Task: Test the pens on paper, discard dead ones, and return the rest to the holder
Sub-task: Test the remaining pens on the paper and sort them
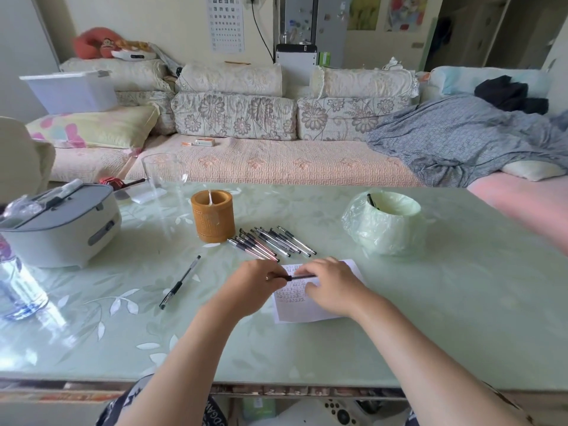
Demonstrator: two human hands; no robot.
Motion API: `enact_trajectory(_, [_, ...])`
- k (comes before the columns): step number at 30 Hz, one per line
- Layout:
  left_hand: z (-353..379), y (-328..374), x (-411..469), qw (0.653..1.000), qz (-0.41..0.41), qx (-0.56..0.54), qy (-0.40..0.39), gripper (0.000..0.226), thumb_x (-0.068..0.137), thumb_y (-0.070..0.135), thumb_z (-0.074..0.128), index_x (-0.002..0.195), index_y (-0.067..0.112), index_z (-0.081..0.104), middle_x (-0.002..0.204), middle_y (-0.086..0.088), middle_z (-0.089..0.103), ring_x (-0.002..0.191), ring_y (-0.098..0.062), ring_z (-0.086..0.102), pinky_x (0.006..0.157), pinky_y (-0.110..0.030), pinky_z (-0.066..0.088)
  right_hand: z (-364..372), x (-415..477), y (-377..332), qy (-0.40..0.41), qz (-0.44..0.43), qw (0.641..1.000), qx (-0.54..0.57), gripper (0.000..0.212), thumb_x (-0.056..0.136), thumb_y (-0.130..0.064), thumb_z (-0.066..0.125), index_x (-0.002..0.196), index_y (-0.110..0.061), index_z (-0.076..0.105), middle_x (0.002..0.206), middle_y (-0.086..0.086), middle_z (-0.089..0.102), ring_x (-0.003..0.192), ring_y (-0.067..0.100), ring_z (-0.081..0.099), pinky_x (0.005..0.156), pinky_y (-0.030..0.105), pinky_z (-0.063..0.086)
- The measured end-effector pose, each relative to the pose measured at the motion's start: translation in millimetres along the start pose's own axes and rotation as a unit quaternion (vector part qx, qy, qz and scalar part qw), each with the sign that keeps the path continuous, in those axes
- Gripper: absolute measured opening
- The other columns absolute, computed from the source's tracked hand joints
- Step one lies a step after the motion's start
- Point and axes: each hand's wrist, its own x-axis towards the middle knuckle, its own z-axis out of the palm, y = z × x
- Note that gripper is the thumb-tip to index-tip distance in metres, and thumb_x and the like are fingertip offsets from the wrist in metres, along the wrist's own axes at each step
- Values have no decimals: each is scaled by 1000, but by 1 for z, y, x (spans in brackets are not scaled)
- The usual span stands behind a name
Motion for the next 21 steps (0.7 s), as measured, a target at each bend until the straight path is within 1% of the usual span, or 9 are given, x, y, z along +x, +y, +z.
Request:
enact_trajectory(2, [5,4,1,1000,12,-20,-4,13,85,19,68,93,27,74,77,13,65,71,0,56,63,-14,42,3,2,-4,3,-37,999,-38,32,90,-25,52,120,-30,63,120,-7,64,117,19,50,98,32,37])
enact_trajectory(5, [7,5,5,999,28,-35,10,12,83,20,71,93,27,72,81,11,69,76,-3,60,68,-20,45,2,3,-4,-42,-9,998,41,32,96,-26,47,126,-32,56,118,-1,65,111,22,57,91,38,46])
enact_trajectory(7, [6,3,8,999,28,-14,13,11,84,25,70,94,30,70,85,12,67,81,-8,60,72,-25,48,-1,3,-2,-53,-4,998,32,30,98,-27,45,126,-32,55,116,1,64,107,23,58,88,38,47])
enact_trajectory(9, [4,0,13,1000,23,20,7,11,89,25,64,99,28,67,87,12,64,84,-11,58,76,-28,48,-5,6,3,-51,5,999,6,24,98,-32,43,118,-31,57,105,-1,66,99,24,59,80,36,47])
enact_trajectory(11, [2,-2,16,1000,19,22,0,13,91,22,61,102,26,67,88,10,63,85,-11,58,76,-26,47,-10,7,8,-51,14,998,13,22,97,-42,41,109,-34,59,92,-7,64,88,19,58,72,33,44])
enact_trajectory(13, [1,-4,20,1000,18,20,-4,14,90,20,63,101,26,70,87,10,66,84,-12,60,74,-25,47,-9,8,10,-59,15,998,28,22,97,-48,41,104,-37,59,89,-9,64,84,16,57,74,33,45])
enact_trajectory(15, [3,-5,22,1000,18,20,-7,14,87,20,67,98,27,72,85,11,67,83,-11,61,75,-27,50,-5,11,11,-61,5,997,54,19,98,-43,43,101,-35,61,89,-6,63,85,18,58,77,35,47])
enact_trajectory(19, [8,-4,26,999,14,28,-7,14,83,23,70,95,30,70,83,13,68,82,-11,64,77,-31,54,4,16,9,-62,-1,995,75,19,99,-27,44,95,-22,62,87,0,63,84,22,58,78,38,49])
enact_trajectory(21, [9,-6,30,1000,15,12,-3,13,82,23,71,89,32,66,81,12,69,80,-11,65,77,-34,55,5,17,8,-53,6,995,88,21,98,-26,43,94,-20,63,86,-1,63,81,19,58,74,36,48])
